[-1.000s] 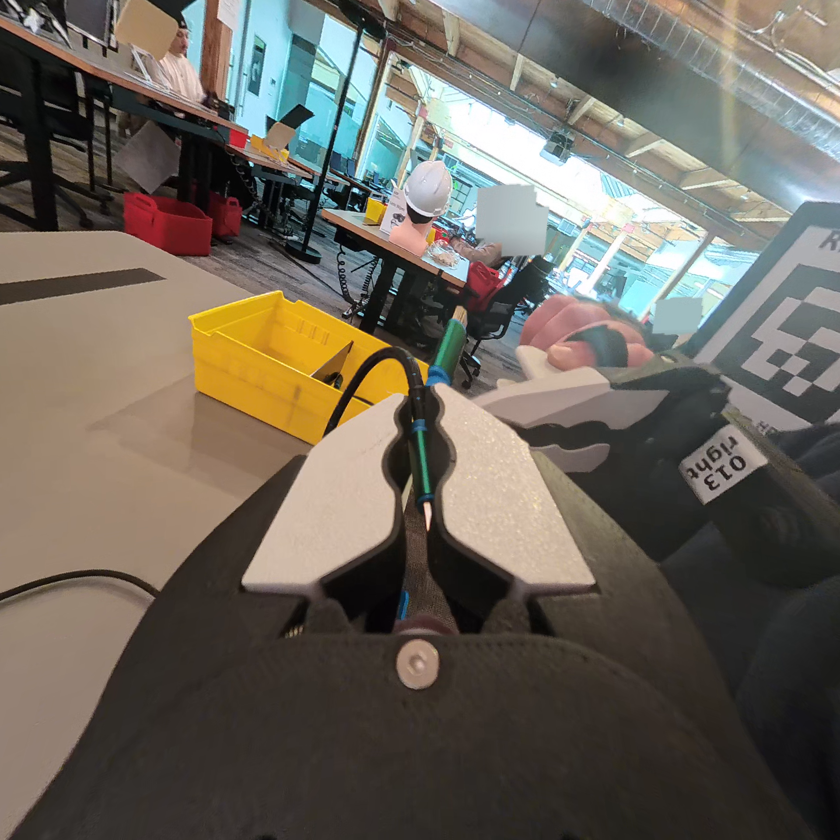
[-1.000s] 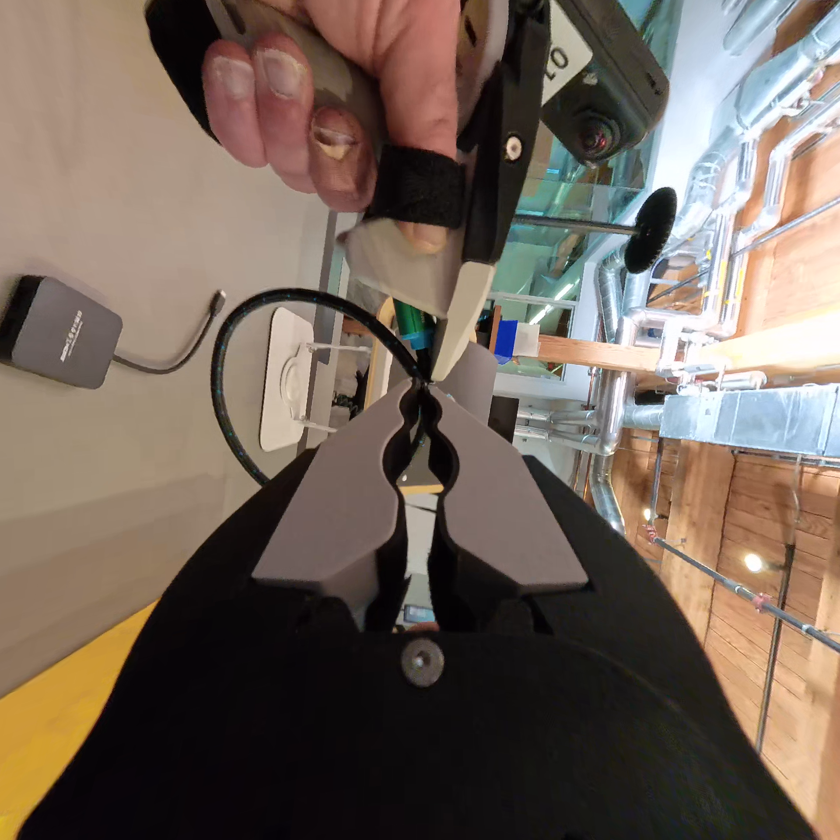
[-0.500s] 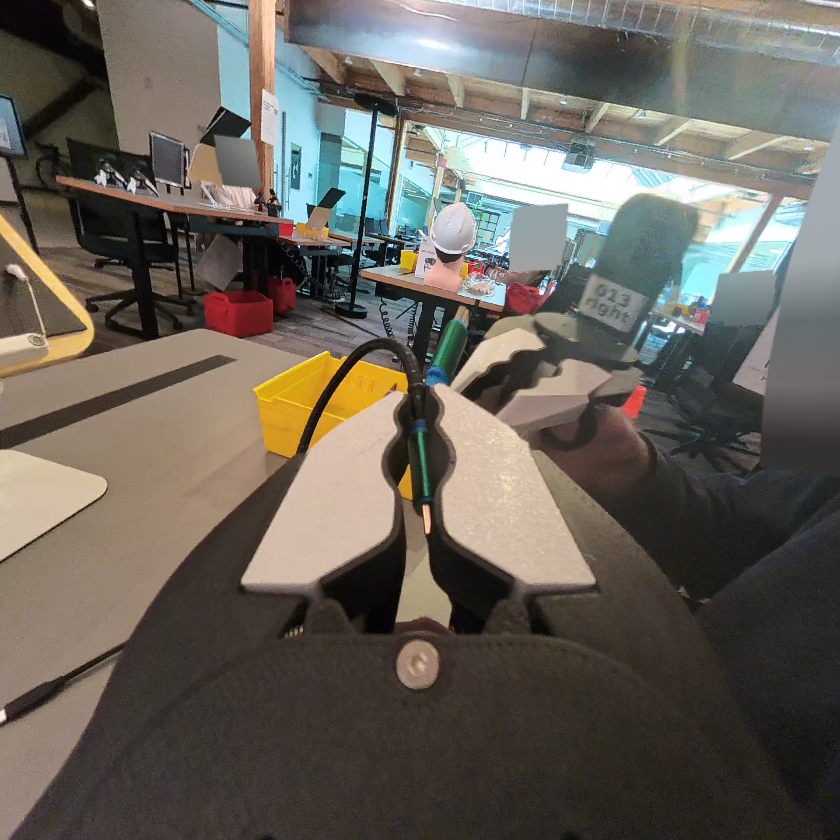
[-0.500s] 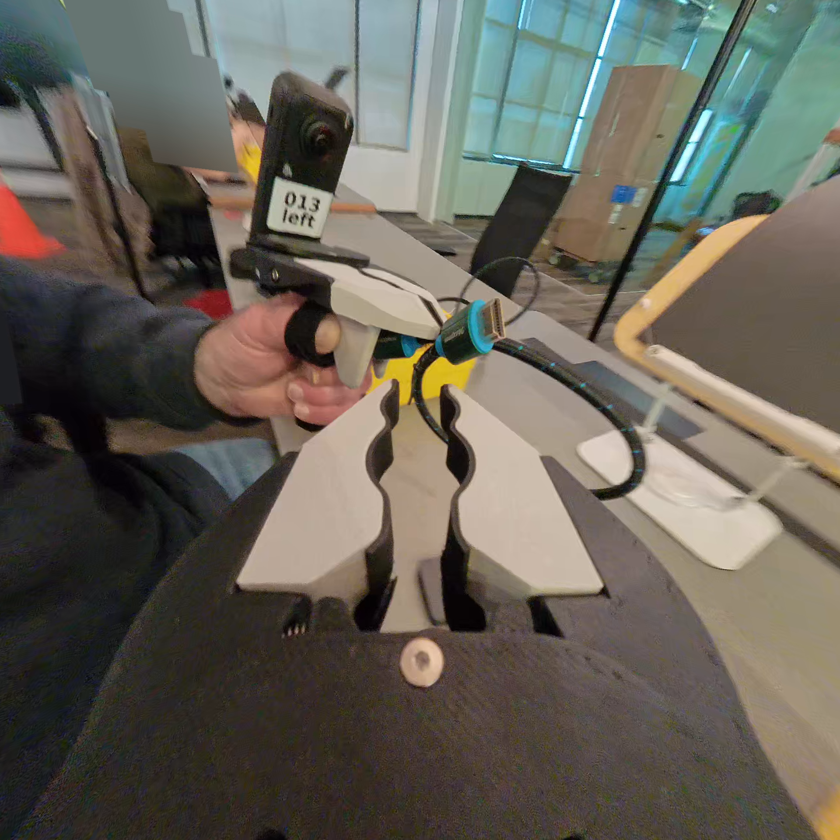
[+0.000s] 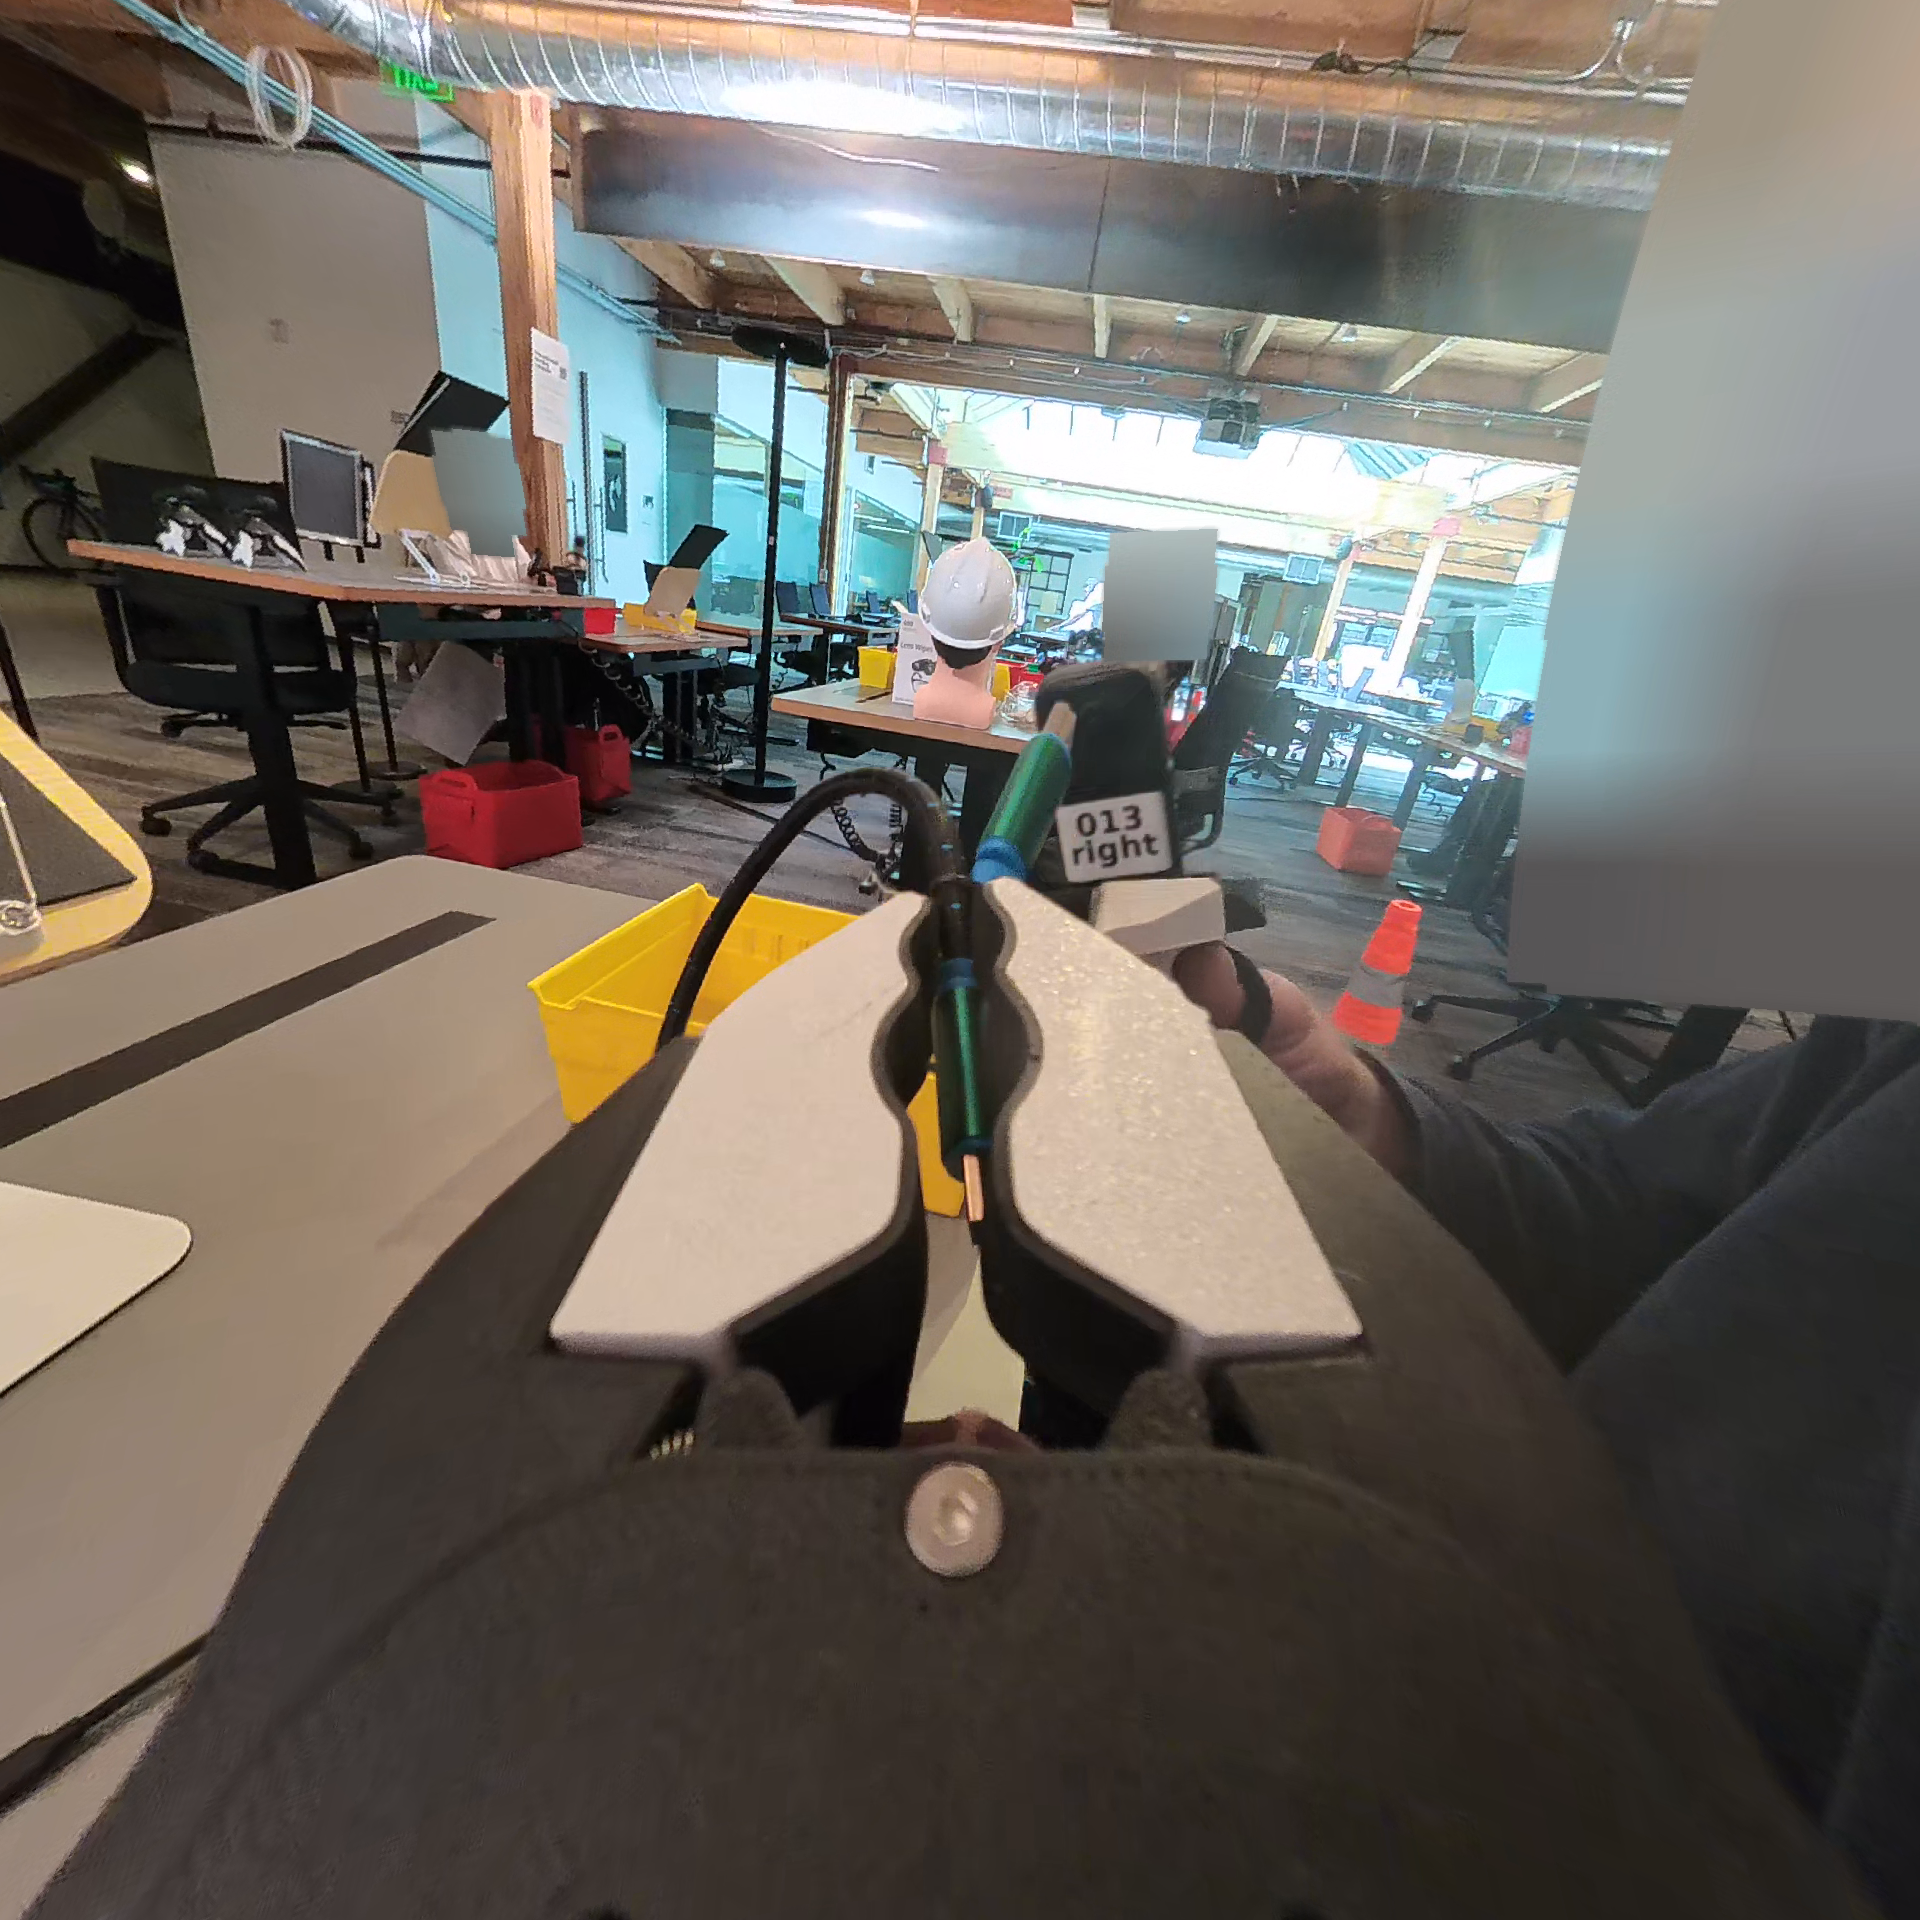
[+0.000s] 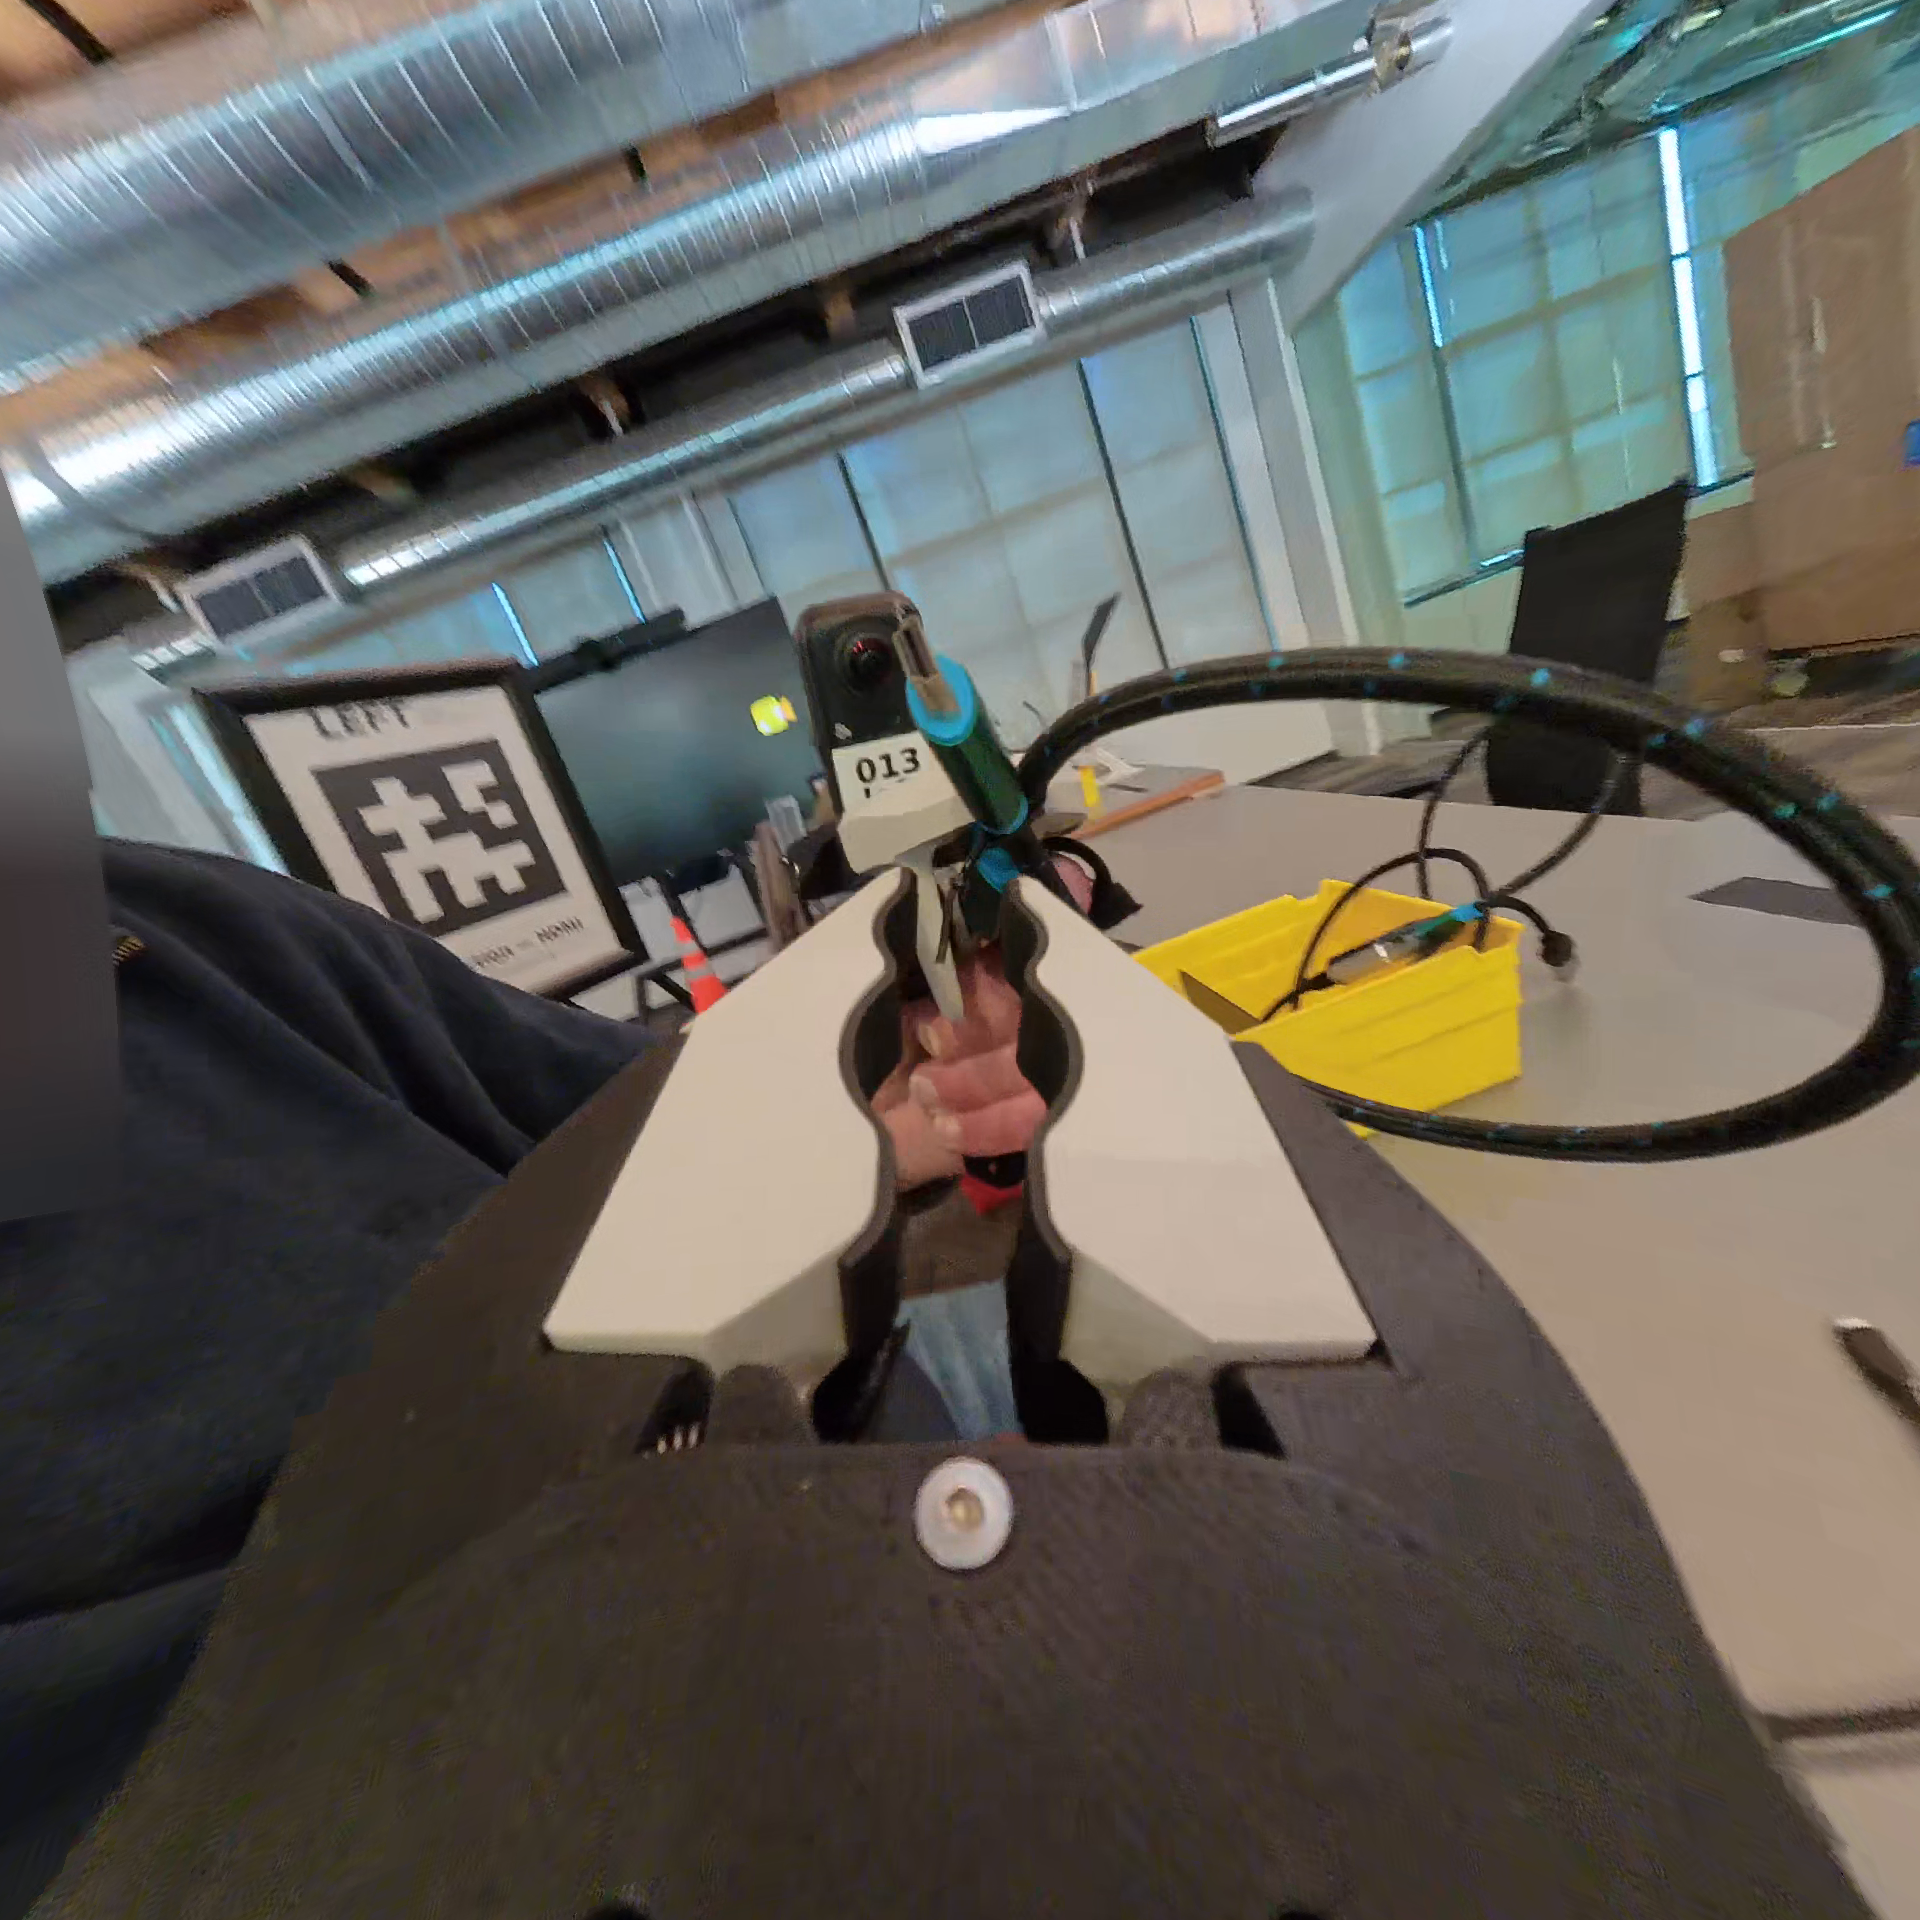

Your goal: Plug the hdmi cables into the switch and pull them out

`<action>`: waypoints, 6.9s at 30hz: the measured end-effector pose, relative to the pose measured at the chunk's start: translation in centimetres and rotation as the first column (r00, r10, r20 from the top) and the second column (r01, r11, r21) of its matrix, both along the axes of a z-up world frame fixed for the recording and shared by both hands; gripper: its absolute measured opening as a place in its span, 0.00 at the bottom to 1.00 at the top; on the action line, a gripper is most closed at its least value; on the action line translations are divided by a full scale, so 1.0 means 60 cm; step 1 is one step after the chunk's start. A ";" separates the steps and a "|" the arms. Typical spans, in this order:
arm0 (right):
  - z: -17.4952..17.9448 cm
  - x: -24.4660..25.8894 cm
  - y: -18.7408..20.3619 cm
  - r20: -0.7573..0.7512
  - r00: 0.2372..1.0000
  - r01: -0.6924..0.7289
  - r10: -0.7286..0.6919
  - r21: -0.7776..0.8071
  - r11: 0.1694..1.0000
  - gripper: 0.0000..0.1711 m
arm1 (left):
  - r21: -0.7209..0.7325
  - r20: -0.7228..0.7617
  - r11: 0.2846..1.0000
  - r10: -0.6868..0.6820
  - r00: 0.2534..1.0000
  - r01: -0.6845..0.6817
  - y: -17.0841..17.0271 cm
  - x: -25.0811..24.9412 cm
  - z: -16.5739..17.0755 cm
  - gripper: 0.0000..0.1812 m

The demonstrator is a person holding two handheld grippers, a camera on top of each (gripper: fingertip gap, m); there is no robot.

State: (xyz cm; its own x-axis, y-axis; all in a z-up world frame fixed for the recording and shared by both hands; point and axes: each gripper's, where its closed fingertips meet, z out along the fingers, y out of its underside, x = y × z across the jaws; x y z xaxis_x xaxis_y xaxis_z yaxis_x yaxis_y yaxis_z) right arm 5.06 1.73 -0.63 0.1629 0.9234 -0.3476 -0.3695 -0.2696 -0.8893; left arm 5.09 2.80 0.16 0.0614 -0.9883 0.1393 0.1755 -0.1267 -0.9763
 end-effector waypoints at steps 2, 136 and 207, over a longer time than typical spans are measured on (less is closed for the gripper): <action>0.001 -0.002 -0.002 -0.045 0.999 -0.032 0.031 -0.026 0.999 0.08 | 0.019 -0.004 1.000 -0.002 1.000 0.002 -0.004 0.002 0.001 0.03; -0.033 -0.009 0.035 0.419 0.810 0.262 -0.410 0.367 0.892 0.00 | -0.035 -0.058 0.995 0.092 0.994 -0.094 0.023 0.003 -0.013 0.03; -0.058 0.021 0.044 0.421 0.871 0.164 -0.253 0.237 0.958 0.00 | -0.123 -0.228 0.992 -0.067 0.971 0.040 0.036 0.027 -0.087 0.04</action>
